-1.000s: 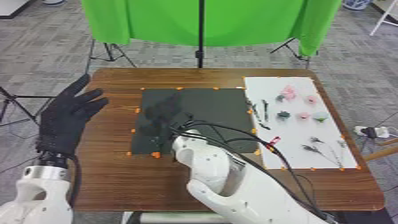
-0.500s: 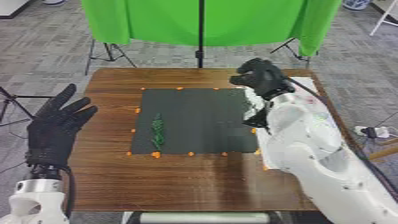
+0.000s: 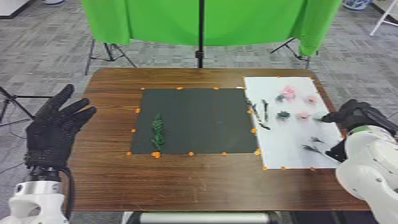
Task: Arrange flowers
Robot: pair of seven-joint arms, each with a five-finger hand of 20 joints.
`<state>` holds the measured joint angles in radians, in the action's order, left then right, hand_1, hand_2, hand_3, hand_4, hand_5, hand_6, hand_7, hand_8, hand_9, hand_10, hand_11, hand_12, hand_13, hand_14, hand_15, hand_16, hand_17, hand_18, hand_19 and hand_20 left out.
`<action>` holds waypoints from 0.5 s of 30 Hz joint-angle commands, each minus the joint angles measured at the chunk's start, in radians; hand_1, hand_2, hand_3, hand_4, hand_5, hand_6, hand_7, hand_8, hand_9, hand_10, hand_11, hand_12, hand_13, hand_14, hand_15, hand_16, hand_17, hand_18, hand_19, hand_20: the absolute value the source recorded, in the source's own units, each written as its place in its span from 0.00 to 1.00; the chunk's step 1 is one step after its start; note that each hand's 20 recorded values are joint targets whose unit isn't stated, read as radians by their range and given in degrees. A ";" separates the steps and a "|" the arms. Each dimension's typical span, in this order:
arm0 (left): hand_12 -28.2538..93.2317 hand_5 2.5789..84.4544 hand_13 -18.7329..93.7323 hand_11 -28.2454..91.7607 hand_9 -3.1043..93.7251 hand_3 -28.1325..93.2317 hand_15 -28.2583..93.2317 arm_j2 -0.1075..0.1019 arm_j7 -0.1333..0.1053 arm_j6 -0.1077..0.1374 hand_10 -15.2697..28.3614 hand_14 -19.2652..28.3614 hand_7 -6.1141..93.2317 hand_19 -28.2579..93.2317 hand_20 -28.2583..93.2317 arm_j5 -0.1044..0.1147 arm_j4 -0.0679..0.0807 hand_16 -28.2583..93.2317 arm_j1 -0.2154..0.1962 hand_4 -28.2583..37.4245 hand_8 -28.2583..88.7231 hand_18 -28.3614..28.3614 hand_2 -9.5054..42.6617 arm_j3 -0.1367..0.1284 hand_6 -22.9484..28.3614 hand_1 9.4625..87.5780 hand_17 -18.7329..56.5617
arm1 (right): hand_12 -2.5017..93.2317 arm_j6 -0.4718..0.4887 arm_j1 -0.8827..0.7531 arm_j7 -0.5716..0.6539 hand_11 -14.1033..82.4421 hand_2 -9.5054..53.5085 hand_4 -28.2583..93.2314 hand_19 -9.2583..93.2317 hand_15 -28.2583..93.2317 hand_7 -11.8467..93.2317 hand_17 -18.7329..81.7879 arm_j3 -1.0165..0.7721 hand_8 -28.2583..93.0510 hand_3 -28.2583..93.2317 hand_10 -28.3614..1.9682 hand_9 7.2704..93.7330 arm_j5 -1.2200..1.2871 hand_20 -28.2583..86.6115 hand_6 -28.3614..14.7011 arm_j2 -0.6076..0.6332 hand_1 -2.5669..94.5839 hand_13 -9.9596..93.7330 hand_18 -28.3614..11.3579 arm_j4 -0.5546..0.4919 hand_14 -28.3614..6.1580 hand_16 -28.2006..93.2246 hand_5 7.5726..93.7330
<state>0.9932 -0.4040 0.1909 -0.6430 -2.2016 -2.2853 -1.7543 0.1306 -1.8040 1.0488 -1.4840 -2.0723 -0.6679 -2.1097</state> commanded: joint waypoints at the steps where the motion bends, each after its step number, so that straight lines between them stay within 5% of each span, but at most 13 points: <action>1: 0.34 0.38 0.40 0.44 0.40 0.88 0.66 0.021 0.007 -0.002 0.79 0.98 0.20 0.67 0.37 -0.003 0.002 0.18 -0.012 0.00 0.15 1.00 0.30 0.001 0.56 0.17 0.14 | 0.18 0.107 -0.073 -0.005 0.49 0.10 0.02 0.93 0.82 0.26 0.38 -0.008 0.13 0.87 0.17 0.56 -0.006 0.53 0.52 0.006 0.31 0.54 0.05 0.049 0.16 0.28 0.52; 15: 0.33 0.38 0.40 0.44 0.40 0.88 0.66 0.030 0.015 -0.002 0.79 0.98 0.20 0.67 0.37 -0.006 -0.001 0.18 -0.019 0.00 0.15 1.00 0.29 -0.008 0.56 0.17 0.14 | 0.18 0.175 -0.137 -0.005 0.52 0.04 0.02 0.92 0.83 0.27 0.36 -0.001 0.12 0.88 0.20 0.57 -0.055 0.56 0.55 0.009 0.34 0.56 0.05 0.044 0.21 0.28 0.55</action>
<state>1.0126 -0.3990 0.1895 -0.6460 -2.2020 -2.2853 -1.7572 0.2650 -1.9191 1.0474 -1.5155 -2.0813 -0.6667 -2.0722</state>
